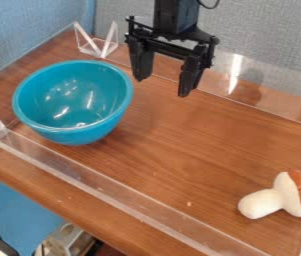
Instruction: Put the mushroom in the blue bowl
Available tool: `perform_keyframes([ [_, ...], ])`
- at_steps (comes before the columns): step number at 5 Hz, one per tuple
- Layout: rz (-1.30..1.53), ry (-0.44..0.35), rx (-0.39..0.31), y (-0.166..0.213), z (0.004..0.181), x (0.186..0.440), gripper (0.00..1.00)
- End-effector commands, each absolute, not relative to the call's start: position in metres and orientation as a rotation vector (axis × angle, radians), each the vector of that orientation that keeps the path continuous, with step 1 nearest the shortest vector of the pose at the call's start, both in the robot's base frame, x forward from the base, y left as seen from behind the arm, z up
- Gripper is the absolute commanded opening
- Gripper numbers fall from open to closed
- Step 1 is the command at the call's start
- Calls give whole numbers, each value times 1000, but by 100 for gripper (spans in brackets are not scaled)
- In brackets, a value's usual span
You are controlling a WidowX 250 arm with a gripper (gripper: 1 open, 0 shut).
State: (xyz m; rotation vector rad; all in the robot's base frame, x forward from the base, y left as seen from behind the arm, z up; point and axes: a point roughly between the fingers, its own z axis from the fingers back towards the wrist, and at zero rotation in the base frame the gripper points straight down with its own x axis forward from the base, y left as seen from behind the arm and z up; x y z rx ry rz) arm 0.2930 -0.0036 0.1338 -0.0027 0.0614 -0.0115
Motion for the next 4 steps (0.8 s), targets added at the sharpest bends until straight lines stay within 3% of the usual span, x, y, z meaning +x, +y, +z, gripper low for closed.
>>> perform_keyframes([
  [1, -52, 53, -1, -22, 135, 293, 100],
  [2, -123, 44, 1, -39, 132, 294, 100],
  [4, -312, 50, 12, -104, 96, 285, 100],
])
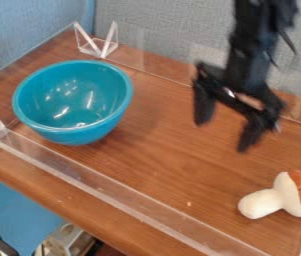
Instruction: Put the mushroom in the blue bowl
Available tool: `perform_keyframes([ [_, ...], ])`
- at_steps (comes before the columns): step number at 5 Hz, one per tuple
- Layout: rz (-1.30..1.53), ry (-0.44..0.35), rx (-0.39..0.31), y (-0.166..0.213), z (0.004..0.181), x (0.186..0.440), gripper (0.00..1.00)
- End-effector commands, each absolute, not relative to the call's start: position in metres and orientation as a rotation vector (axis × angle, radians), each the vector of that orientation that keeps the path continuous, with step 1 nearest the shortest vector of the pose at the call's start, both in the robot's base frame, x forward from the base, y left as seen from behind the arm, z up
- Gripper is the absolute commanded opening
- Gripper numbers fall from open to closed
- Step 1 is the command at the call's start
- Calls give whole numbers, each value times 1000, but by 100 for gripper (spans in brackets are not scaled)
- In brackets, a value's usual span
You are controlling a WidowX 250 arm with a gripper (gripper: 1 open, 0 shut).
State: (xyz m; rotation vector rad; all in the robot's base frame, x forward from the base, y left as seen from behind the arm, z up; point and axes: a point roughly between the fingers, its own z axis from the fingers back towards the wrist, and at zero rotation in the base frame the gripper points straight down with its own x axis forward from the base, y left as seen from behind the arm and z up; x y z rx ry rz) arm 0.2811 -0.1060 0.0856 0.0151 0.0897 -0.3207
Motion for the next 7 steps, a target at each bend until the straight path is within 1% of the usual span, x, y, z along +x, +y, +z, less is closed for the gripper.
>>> perform_keyframes([
  [1, -392, 60, 8, -136, 72, 277, 100],
  [2, -473, 65, 15, -160, 47, 269, 100],
  [3, -509, 71, 14, -160, 35, 278, 100],
  [4, -532, 43, 12, -160, 35, 288, 100],
  [6, -714, 12, 31, -146, 44, 312, 100],
  [7, -702, 7, 26, -140, 38, 313, 100],
])
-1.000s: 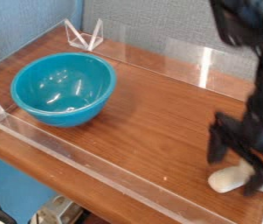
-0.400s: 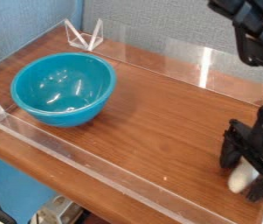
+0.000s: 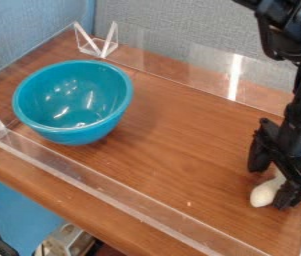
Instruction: Put the mushroom in the blue bowl
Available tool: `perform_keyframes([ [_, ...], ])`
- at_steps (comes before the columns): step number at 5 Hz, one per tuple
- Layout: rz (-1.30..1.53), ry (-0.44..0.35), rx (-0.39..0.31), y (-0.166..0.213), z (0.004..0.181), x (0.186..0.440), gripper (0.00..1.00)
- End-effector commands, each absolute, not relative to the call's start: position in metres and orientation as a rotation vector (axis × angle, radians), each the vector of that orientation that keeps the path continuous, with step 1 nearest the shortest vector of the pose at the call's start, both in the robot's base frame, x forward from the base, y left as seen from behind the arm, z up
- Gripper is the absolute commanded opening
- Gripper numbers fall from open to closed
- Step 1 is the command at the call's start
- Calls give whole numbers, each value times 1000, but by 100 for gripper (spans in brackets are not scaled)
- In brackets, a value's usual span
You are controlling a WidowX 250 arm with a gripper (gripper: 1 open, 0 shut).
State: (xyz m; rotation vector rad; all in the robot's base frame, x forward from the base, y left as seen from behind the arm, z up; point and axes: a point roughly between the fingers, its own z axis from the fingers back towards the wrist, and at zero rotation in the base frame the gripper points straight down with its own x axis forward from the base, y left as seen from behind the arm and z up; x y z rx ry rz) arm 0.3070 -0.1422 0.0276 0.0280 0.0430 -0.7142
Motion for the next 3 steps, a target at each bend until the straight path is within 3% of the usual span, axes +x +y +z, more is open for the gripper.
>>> perform_keyframes([
  [1, -690, 6, 26, -135, 33, 311, 100],
  [2, -671, 8, 26, -131, 33, 311, 0],
  [3, -645, 13, 22, -135, 34, 309, 0],
])
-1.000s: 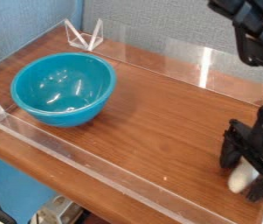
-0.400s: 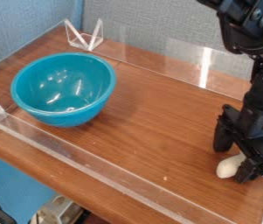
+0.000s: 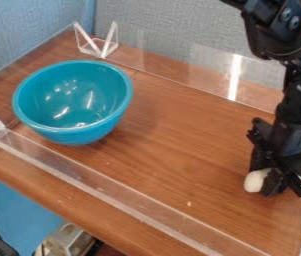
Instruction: Put the mushroom in the blue bowl
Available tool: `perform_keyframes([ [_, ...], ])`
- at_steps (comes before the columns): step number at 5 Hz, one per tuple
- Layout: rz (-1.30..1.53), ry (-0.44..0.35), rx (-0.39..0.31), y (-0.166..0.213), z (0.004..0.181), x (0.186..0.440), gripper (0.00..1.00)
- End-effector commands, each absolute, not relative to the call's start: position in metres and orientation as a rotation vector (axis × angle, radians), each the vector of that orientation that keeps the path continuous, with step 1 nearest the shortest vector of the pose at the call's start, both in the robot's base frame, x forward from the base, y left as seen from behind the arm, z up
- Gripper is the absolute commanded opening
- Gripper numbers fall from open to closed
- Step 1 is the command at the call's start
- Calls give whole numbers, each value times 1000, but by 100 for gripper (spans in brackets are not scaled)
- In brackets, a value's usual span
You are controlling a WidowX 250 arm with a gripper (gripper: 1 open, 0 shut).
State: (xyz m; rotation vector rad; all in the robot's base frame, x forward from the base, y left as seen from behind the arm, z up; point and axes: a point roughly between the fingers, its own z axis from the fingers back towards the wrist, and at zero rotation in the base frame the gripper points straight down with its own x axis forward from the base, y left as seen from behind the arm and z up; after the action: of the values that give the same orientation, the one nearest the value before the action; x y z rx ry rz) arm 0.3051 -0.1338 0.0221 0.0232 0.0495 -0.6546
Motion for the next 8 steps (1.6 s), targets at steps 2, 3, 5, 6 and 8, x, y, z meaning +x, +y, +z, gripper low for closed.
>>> perform_keyframes([
  [2, -635, 19, 3, -143, 36, 301, 0],
  [3, -654, 21, -6, -146, 37, 297, 0],
  [5, -526, 30, -25, -151, 39, 281, 0],
  [6, -483, 27, -33, -162, 39, 279, 0],
  [8, -351, -67, -38, -135, 97, 287, 0],
])
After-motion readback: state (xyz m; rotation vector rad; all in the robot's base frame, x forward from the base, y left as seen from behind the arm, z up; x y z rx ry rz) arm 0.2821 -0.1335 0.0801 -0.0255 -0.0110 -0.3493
